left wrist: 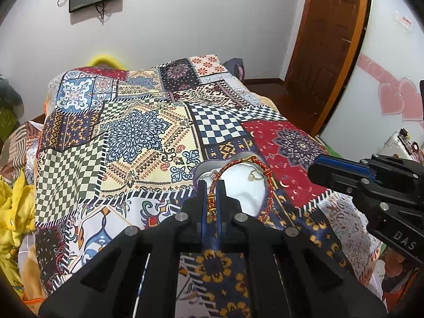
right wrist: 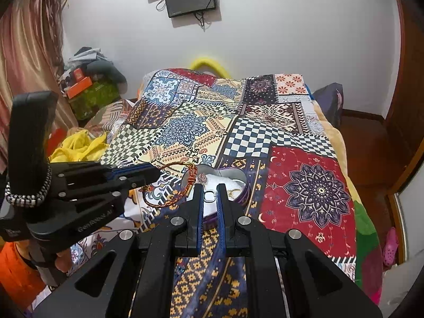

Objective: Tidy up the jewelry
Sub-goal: 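Carry the red bracelet and silver ring over the heart tin with both tools, then open both tools to drop the red bracelet and silver ring into the heart tin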

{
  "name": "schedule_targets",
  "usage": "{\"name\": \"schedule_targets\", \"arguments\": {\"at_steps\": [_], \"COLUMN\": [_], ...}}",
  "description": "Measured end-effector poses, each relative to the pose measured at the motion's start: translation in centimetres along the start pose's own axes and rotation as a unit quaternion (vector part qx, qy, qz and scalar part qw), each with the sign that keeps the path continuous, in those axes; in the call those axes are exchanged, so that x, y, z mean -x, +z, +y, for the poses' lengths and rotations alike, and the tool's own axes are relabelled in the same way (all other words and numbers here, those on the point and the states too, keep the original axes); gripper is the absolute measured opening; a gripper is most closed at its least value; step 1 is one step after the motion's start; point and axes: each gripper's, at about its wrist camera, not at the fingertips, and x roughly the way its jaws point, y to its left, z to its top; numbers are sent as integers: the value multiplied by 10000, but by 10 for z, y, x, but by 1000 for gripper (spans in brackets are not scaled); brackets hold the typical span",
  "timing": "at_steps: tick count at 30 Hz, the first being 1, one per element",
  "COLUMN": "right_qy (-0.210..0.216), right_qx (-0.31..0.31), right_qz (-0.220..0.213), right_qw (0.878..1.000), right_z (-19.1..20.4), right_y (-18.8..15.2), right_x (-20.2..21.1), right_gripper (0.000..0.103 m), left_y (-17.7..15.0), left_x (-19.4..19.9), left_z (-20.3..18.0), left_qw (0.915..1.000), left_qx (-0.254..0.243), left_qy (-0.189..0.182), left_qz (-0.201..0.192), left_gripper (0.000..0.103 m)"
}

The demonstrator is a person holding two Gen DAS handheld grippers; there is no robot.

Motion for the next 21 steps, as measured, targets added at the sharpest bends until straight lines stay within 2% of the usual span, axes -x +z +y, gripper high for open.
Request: {"name": "schedule_targets", "arguments": {"at_steps": [8, 15, 21], "right_qy": [37, 256, 362], "right_qx": [71, -14, -120], "right_qz": [196, 529, 684], "right_qw": [9998, 9983, 9969], "right_z": [-6, -15, -20], "right_y": [5, 0, -3], "right_x": [-24, -48, -60], "right_gripper": [8, 9, 9], "left_y": [1, 4, 10], "left_x": [-31, -57, -64], "left_z": [4, 8, 0], "left_qw": [9997, 9985, 9987], "left_qx": [48, 216, 33], "left_qy": [88, -194, -241], "left_qz": [229, 461, 449], "left_gripper": [4, 4, 4]}}
